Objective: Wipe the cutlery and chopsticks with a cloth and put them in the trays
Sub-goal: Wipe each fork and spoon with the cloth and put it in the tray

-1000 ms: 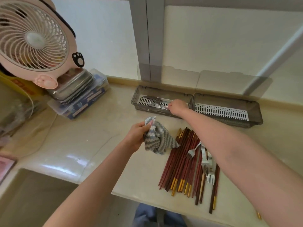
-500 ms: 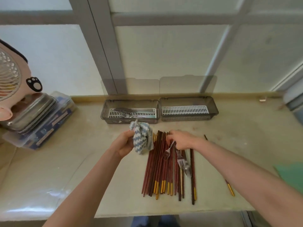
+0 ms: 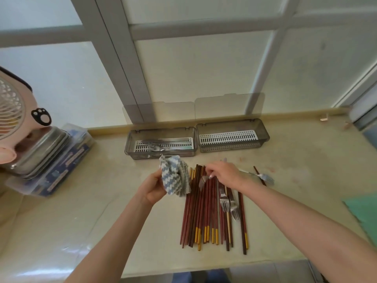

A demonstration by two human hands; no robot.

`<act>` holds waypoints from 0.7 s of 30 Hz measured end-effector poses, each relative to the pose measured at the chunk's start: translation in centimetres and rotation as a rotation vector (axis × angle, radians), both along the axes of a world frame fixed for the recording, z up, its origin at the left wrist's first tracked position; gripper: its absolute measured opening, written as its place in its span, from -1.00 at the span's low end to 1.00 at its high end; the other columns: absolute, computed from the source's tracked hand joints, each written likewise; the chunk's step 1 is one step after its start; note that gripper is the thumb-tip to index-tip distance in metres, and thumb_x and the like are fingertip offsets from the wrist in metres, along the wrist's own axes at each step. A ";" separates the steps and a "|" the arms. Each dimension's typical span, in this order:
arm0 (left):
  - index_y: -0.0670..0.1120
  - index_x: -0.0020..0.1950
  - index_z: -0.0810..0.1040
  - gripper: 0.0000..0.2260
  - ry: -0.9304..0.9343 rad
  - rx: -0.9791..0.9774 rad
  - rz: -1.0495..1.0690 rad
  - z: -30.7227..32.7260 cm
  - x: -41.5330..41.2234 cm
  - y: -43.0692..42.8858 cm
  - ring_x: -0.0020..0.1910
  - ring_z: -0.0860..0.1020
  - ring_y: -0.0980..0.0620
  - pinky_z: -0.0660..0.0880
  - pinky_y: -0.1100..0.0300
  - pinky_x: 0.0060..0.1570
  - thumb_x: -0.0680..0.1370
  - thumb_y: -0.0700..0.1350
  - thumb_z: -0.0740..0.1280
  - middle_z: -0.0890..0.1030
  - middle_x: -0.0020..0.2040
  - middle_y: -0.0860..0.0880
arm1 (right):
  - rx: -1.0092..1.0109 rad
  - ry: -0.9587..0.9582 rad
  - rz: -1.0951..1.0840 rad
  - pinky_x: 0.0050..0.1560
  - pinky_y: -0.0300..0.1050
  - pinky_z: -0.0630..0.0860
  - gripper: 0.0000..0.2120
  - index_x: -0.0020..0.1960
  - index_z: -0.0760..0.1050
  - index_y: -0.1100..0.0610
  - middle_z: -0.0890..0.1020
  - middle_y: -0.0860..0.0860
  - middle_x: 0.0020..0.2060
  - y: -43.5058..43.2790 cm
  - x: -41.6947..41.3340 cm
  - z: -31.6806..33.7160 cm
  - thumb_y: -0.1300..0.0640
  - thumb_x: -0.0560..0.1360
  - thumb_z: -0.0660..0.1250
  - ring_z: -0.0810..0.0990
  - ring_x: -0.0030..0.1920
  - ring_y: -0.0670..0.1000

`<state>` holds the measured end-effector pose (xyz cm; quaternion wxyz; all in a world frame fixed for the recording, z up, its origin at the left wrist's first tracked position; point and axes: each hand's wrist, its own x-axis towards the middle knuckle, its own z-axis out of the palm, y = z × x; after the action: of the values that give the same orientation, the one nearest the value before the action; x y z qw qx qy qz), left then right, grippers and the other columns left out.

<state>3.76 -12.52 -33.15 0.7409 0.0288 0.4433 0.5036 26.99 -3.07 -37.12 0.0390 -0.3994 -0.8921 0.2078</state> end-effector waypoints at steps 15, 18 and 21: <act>-0.24 0.18 0.49 -0.71 0.280 0.307 -0.036 1.9 3.2 2.2 -0.02 0.60 -0.03 0.57 0.16 -0.03 0.62 -0.08 0.13 0.63 0.02 -0.15 | -0.521 0.896 -0.557 -0.22 -0.39 0.47 -0.92 -0.20 0.52 0.24 0.58 0.01 -0.34 -3.8 -6.9 5.7 0.34 0.45 0.38 0.55 -0.35 -0.21; -0.27 0.05 0.53 -0.83 0.416 0.224 -0.025 1.9 3.6 2.5 -0.17 0.62 -0.01 0.57 0.22 -0.20 0.57 -0.19 0.25 0.62 -0.09 -0.16 | -0.567 0.846 -0.560 -0.22 -0.33 0.48 -0.87 -0.22 0.52 0.17 0.58 -0.01 -0.35 -4.2 -7.2 5.5 0.34 0.45 0.37 0.55 -0.35 -0.19; -0.26 -0.12 0.57 -0.96 0.607 0.170 0.002 2.3 3.5 2.8 -0.29 0.61 -0.02 0.54 0.25 -0.37 0.49 -0.29 0.34 0.63 -0.24 -0.13 | -0.702 0.833 -0.588 -0.42 -0.40 0.39 -0.90 -0.16 0.52 0.18 0.55 0.00 -0.39 -4.7 -7.0 5.5 0.35 0.47 0.35 0.50 -0.48 -0.25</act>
<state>7.24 -9.70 -30.83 0.5692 0.2391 0.6005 0.5082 20.03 -7.79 -31.60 0.3056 -0.5028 -0.5330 0.6080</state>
